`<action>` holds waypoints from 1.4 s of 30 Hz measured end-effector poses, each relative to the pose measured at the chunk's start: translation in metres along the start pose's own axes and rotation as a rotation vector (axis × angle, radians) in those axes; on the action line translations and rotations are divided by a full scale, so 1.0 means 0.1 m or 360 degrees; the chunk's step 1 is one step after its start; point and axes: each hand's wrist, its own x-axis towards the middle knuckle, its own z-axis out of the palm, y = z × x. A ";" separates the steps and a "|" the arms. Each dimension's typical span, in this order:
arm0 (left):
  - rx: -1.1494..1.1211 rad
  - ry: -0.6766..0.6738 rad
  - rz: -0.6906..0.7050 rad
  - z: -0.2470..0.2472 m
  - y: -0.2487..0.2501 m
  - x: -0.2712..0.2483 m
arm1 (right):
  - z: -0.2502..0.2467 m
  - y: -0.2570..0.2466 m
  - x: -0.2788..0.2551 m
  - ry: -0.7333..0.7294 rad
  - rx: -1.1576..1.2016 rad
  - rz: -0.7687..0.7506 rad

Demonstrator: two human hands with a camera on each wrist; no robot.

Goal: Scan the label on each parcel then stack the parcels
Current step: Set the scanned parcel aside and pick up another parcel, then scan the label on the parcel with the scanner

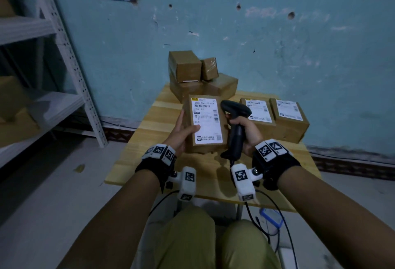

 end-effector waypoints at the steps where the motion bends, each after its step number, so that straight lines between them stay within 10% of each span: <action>1: -0.0026 0.0023 0.0029 0.00 -0.01 -0.01 | -0.01 0.00 0.00 0.0004 -0.0015 0.0004; 42: 0.0331 0.0575 0.0169 -0.27 -0.25 0.22 | -0.07 -0.22 -0.02 -0.0361 -0.0348 -0.0041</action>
